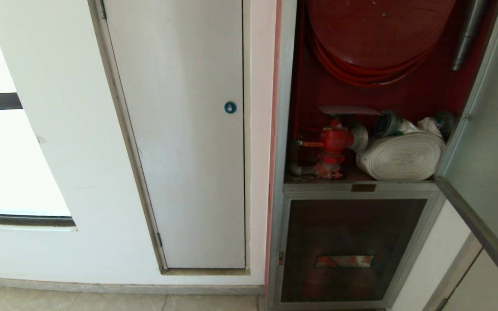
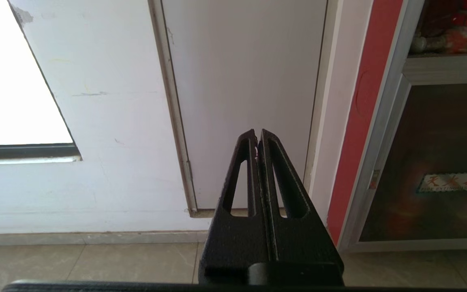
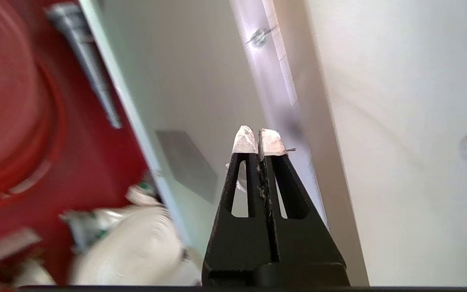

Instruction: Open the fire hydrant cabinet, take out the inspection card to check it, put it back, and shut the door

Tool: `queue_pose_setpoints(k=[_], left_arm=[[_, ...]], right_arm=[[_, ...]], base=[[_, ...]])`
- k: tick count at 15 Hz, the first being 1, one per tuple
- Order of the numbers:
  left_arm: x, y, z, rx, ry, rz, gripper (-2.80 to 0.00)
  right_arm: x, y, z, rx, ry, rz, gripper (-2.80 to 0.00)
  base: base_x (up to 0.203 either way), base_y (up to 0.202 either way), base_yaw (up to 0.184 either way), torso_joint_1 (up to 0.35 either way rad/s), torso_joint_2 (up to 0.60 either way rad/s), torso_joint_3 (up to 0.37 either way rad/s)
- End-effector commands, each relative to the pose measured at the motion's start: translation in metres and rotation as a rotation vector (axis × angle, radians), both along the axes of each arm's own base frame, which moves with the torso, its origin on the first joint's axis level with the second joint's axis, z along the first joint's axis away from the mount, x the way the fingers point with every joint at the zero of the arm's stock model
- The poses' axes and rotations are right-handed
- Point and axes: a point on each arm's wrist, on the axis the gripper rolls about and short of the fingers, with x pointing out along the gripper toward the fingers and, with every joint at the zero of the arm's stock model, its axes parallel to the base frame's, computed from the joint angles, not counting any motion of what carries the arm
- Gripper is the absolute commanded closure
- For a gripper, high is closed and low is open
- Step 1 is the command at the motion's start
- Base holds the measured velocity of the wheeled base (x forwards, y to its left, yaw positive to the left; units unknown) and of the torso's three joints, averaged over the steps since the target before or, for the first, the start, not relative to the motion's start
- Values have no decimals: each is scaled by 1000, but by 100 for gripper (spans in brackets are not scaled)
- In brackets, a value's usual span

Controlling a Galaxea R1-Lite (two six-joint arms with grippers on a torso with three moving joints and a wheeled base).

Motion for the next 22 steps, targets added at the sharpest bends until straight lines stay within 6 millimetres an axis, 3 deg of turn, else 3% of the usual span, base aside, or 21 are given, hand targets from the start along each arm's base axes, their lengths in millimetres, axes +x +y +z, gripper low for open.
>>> queue_pose_setpoints(k=[1,6,11,14,19,22], left_arm=[[2,0,-6,1,24,0,0],[2,0,-6,1,24,0,0],[2,0,-6,1,24,0,0],[2,0,-6,1,24,0,0],[2,0,-6,1,24,0,0],[2,0,-6,1,24,0,0]], right_arm=[[-12,-2,1,2,35,-23,0],[-5,-7,11,43,152,-43,0],[-2,-40,13,124,201,-186,0],[-1,-56,6,156,210,-158,0],[-10,-49,10,128,187,-113,0],[-30,-33,13,58,154,17,0]], base=[[0,0,0,0,0,0],[0,0,0,0,0,0],[0,0,0,0,0,0],[0,0,0,0,0,0],[0,0,0,0,0,0],[0,0,0,0,0,0]])
